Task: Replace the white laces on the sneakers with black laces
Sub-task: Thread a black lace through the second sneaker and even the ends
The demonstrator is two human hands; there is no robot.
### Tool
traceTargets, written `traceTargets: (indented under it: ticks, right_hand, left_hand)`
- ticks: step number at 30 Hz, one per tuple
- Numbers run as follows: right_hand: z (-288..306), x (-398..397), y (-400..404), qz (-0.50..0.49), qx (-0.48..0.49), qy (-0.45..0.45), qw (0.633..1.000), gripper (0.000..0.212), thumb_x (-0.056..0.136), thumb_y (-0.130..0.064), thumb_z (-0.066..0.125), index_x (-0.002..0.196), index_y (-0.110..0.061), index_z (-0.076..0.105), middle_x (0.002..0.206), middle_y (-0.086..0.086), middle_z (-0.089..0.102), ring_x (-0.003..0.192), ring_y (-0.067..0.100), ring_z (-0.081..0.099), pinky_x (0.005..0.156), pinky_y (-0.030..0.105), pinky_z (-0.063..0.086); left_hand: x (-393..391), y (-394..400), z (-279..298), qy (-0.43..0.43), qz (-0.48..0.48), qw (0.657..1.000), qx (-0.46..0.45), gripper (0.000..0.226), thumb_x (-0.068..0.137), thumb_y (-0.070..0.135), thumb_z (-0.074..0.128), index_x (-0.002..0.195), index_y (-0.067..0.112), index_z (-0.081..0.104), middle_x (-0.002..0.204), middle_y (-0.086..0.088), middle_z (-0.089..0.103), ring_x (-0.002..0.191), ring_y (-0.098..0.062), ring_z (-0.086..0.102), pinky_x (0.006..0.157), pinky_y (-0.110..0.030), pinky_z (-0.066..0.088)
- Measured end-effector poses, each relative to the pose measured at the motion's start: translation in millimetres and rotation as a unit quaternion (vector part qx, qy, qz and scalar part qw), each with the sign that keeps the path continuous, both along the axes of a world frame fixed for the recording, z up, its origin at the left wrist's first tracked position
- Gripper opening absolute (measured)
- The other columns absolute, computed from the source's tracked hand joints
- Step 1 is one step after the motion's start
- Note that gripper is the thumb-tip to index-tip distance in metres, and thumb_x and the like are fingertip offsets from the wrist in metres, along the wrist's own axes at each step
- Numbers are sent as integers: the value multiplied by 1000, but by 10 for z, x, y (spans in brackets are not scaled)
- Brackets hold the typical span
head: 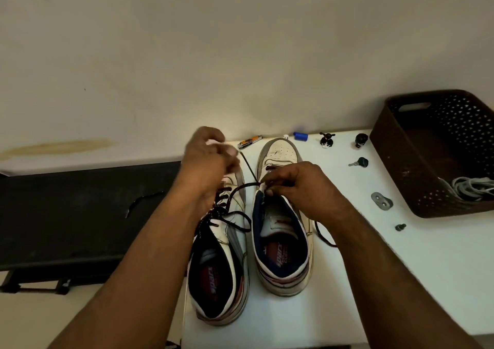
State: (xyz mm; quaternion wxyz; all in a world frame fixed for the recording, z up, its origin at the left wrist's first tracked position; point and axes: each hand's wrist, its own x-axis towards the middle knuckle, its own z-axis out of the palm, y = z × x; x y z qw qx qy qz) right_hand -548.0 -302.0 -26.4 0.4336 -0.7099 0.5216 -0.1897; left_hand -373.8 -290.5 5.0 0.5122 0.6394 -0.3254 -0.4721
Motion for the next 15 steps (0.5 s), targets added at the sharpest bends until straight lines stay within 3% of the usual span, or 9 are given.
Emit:
traceTargets:
  ticks: [1, 3, 4, 5, 7, 8, 10, 13, 15]
  right_hand:
    - [-1, 3, 2, 1, 0, 0, 1000, 29, 85, -5, 68, 110, -20, 72, 106, -1, 72, 105, 10, 62, 98, 25, 45]
    - [-7, 13, 8, 8, -5, 13, 1000, 34, 86, -5, 66, 115, -23, 70, 109, -1, 72, 109, 10, 61, 101, 25, 42]
    - [-10, 18, 5, 13, -9, 20, 1000, 35, 86, -5, 66, 116, -24, 69, 110, -2, 71, 109, 10, 61, 99, 23, 42]
    - [-13, 21, -2, 17, -13, 26, 999, 34, 87, -6, 65, 115, -24, 70, 112, -3, 71, 108, 10, 61, 97, 21, 42]
    - [-16, 18, -11, 18, -14, 34, 999, 29, 87, -8, 65, 112, -21, 71, 114, -3, 70, 107, 10, 61, 94, 21, 44]
    - [-17, 19, -11, 16, -13, 34, 999, 27, 87, -8, 66, 111, -20, 72, 113, -3, 70, 107, 11, 61, 94, 22, 45]
    - [-21, 19, -13, 10, -18, 38, 999, 25, 87, -10, 67, 109, -21, 73, 110, -4, 71, 104, 10, 62, 93, 23, 46]
    - [-26, 24, -15, 14, -31, 44, 998, 23, 86, -11, 67, 105, -23, 74, 102, -4, 72, 96, 10, 64, 88, 24, 48]
    - [-40, 20, -17, 10, -29, 39, 999, 21, 85, -12, 68, 102, -23, 75, 98, -4, 73, 92, 10, 64, 87, 26, 49]
  left_hand:
    - [76, -41, 62, 121, 69, 988, -61, 33, 91, -14, 45, 89, 19, 49, 78, -8, 57, 70, -20, 61, 73, -34, 54]
    - [228, -63, 167, 364, 150, 905, -161, 32, 96, -9, 38, 83, 19, 47, 73, -4, 55, 63, -18, 62, 65, -31, 56]
    - [273, -50, 196, 414, 153, 879, -179, 33, 98, -6, 36, 80, 20, 46, 72, -2, 53, 54, -13, 57, 53, -25, 52]
    - [284, -27, 232, 396, 136, 891, -173, 33, 99, -4, 35, 79, 21, 46, 73, 0, 52, 46, -9, 47, 42, -20, 41]
    - [232, 30, 235, 135, 48, 980, -140, 31, 97, -2, 42, 83, 25, 50, 77, 5, 55, 44, -7, 35, 39, -19, 27]
    - [172, 61, 218, -51, -22, 991, -124, 28, 95, 0, 48, 87, 26, 54, 80, 7, 58, 47, -7, 39, 42, -20, 31]
    - [40, 92, 114, -293, -179, 936, -80, 25, 91, 9, 60, 103, 31, 60, 89, 10, 62, 55, -2, 48, 55, -24, 47]
    - [-39, 109, -35, -356, -285, 890, 21, 39, 87, 24, 70, 123, 35, 59, 109, 9, 60, 81, -3, 54, 74, -23, 47]
    - [-29, 90, -58, -394, -292, 871, 24, 35, 83, 25, 74, 117, 33, 65, 116, 8, 57, 98, -6, 52, 87, -26, 45]
